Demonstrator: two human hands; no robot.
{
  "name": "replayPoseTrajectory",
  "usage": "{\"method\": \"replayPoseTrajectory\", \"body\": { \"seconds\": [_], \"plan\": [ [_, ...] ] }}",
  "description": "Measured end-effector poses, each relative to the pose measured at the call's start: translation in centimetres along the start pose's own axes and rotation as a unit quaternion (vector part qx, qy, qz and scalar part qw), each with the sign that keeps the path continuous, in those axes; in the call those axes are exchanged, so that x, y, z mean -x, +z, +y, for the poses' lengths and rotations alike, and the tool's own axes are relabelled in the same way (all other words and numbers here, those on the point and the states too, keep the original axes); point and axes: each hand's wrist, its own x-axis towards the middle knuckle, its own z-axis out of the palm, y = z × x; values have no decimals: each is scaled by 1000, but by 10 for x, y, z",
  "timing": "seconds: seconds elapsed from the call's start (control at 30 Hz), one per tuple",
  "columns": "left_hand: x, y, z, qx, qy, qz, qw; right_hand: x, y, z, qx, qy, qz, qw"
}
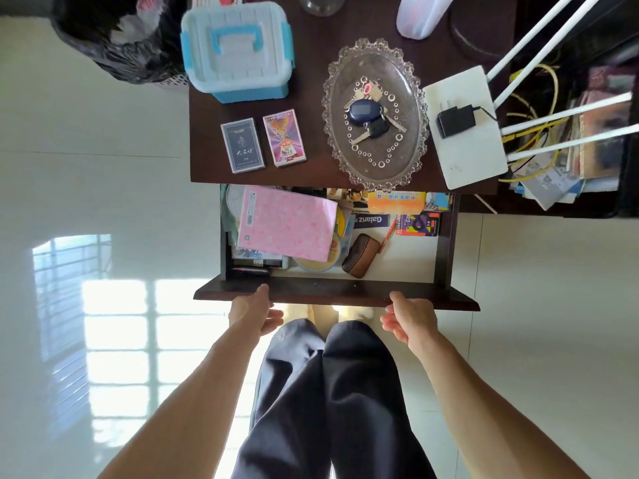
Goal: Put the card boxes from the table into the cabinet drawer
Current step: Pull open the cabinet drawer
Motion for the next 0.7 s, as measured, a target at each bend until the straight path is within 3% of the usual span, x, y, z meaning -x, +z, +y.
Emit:
{"method": "replayPoseTrajectory", "body": {
  "seconds": [0.1, 0.2, 0.3, 0.43, 0.53, 0.7],
  "plan": [
    [6, -14, 27, -63, 70, -30, 995, 16, 8, -31, 26, -69, -29, 997],
    [9, -22, 65, -171, 188, 27, 967, 38, 22, -75, 86, -196, -46, 976],
    [16, -24, 106, -208, 280, 95, 932, 66, 40, -124, 192, -357, -34, 913],
    [19, -21, 160, -229, 364, 172, 887, 97, 67, -186, 259, -501, 6, 826],
    [17, -22, 193, -232, 387, 167, 877, 111, 88, -226, 308, -523, 34, 794],
    [10, -18, 227, -279, 354, 96, 887, 117, 112, -271, 401, -501, 47, 766]
  ]
}}
